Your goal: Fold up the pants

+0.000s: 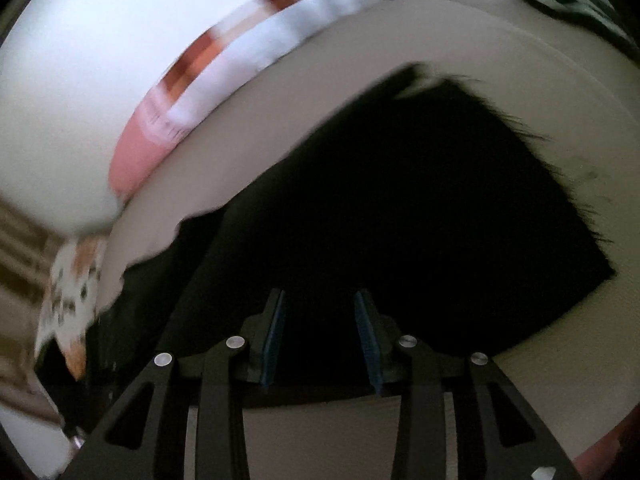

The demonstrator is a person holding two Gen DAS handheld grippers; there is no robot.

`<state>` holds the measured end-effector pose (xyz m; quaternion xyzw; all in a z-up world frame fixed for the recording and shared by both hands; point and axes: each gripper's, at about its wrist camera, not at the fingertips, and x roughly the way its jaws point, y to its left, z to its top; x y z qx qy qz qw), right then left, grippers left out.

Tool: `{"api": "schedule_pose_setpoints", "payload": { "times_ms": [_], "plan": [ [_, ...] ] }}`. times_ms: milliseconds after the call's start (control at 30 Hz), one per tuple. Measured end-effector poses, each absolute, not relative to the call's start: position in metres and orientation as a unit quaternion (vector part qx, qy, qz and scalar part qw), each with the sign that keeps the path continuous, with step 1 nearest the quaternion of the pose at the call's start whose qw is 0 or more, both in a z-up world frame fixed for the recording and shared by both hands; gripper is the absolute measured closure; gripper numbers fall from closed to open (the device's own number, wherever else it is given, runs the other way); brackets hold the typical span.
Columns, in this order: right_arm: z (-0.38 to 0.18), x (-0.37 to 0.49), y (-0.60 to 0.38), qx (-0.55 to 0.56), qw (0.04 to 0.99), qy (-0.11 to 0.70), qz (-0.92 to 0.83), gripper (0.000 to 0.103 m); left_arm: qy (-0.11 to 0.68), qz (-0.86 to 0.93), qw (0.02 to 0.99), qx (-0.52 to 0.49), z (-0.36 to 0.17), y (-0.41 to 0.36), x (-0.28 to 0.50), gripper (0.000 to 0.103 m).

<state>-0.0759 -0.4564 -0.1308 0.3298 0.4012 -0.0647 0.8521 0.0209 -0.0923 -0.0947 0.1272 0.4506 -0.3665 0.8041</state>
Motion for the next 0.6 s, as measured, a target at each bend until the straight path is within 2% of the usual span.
{"api": "schedule_pose_setpoints", "payload": {
  "times_ms": [367,500,533,600],
  "plan": [
    [-0.144,-0.064,-0.525,0.438,0.834,0.321,-0.094,0.075,0.464,-0.356,0.803,0.114,-0.095,-0.092,0.024,0.093],
    [-0.143,-0.055,-0.542,0.457,0.826,0.313,-0.103,0.087,0.466,-0.353,0.803,0.11,-0.096,-0.091,0.024,0.093],
    [-0.141,-0.052,-0.544,0.456,0.825,0.316,-0.106,0.095,0.467,-0.353,0.803,0.109,-0.096,-0.091,0.024,0.093],
    [-0.135,-0.049,-0.548,0.454,0.826,0.317,-0.105,0.097,0.468,-0.353,0.803,0.107,-0.097,-0.091,0.024,0.093]
  ]
}}
